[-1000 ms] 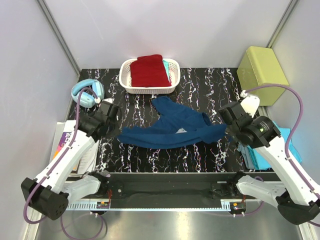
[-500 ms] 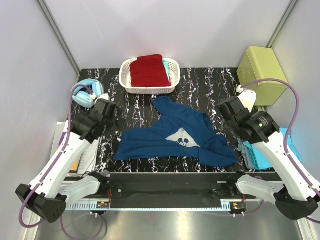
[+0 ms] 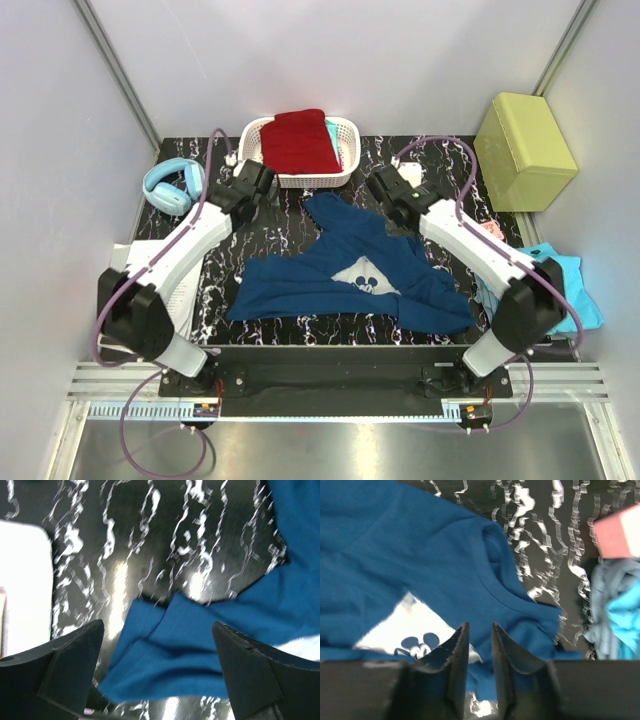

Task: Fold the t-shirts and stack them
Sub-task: Flatten out the tshirt

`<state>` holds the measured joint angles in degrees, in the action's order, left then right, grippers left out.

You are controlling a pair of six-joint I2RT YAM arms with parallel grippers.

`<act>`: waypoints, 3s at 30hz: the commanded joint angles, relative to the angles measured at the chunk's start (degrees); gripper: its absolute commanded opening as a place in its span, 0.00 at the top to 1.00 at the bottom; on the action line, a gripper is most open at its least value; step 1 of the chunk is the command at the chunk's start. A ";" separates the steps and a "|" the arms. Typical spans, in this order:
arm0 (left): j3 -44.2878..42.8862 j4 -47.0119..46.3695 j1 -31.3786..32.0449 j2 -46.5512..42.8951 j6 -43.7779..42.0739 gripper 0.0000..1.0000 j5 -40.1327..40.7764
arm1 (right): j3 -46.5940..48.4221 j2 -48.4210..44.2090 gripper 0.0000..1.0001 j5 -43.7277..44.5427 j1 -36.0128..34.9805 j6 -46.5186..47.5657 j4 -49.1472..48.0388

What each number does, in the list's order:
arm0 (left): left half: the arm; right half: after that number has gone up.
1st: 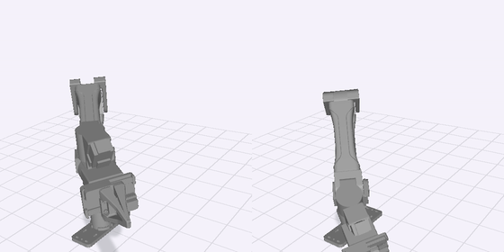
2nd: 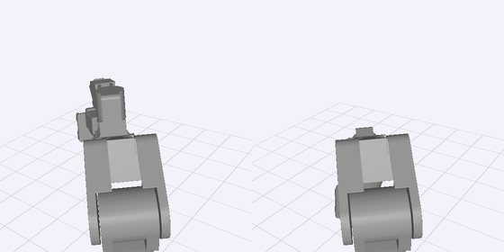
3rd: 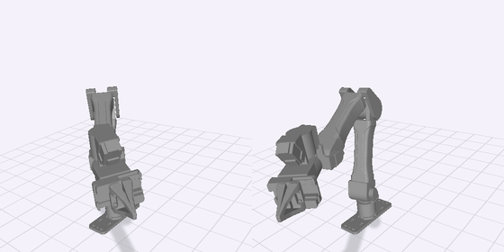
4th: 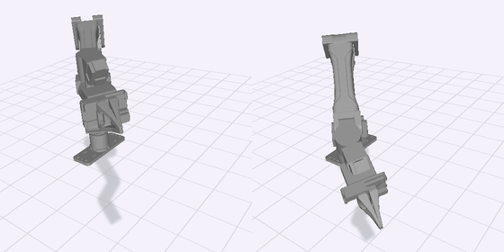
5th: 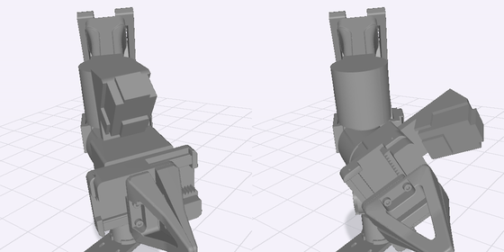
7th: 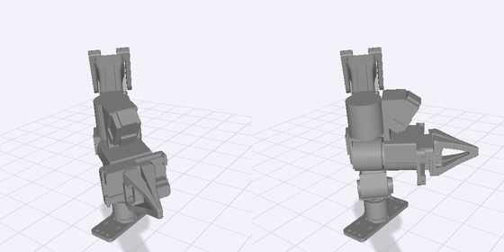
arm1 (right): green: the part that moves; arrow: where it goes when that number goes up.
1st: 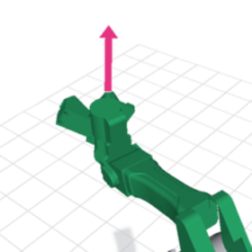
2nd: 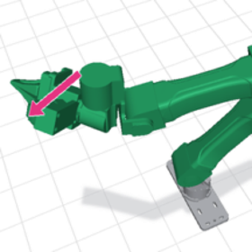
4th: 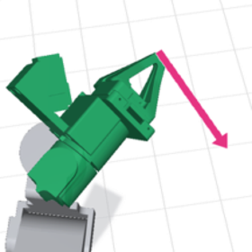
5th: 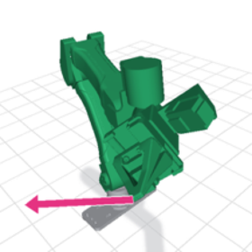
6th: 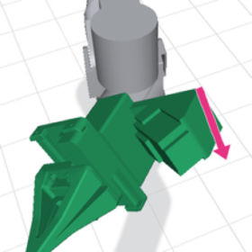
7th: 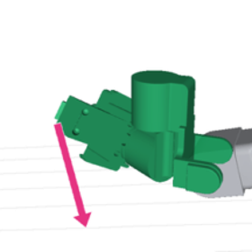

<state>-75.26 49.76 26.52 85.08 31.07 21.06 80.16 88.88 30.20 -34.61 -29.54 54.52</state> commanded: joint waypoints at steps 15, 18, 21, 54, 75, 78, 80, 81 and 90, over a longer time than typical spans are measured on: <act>-3.76 -7.39 -2.88 8.36 -0.13 0.57 -2.69 | 26.88 29.50 0.63 -11.56 4.82 9.32 -10.58; -1.65 -8.01 -2.88 6.86 -0.05 0.59 -2.86 | 30.39 32.92 0.63 -12.87 4.73 9.15 -10.49; 0.11 -8.54 -2.88 6.07 0.57 0.60 -4.00 | 33.39 36.09 0.63 -14.72 4.73 8.89 -10.40; 10.05 -8.80 -1.12 -1.32 0.66 0.62 -6.56 | 51.76 49.99 0.53 -14.73 1.04 11.25 -11.45; 11.02 -9.15 0.46 -0.79 2.24 0.62 -6.73 | 53.08 47.79 0.51 -14.03 -1.16 11.61 -11.98; 10.67 -9.06 0.81 -0.44 2.33 0.62 -6.91 | 53.26 46.56 0.51 -13.32 -1.51 11.96 -11.98; 10.40 -9.06 0.98 -0.53 2.33 0.62 -6.91 | 53.70 46.03 0.52 -13.15 -1.77 12.05 -11.98; 10.31 -9.06 0.99 -0.53 2.33 0.62 -7.08 | 53.87 45.77 0.52 -12.88 -1.86 12.14 -11.98; 9.61 -9.06 1.43 0.44 2.15 0.63 -7.44 | 52.56 48.66 0.52 -15.43 -1.69 11.96 -11.63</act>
<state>-64.01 42.30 27.55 85.86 32.88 14.72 132.73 138.76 15.40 -35.75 -18.15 43.51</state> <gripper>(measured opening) 0.376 0.486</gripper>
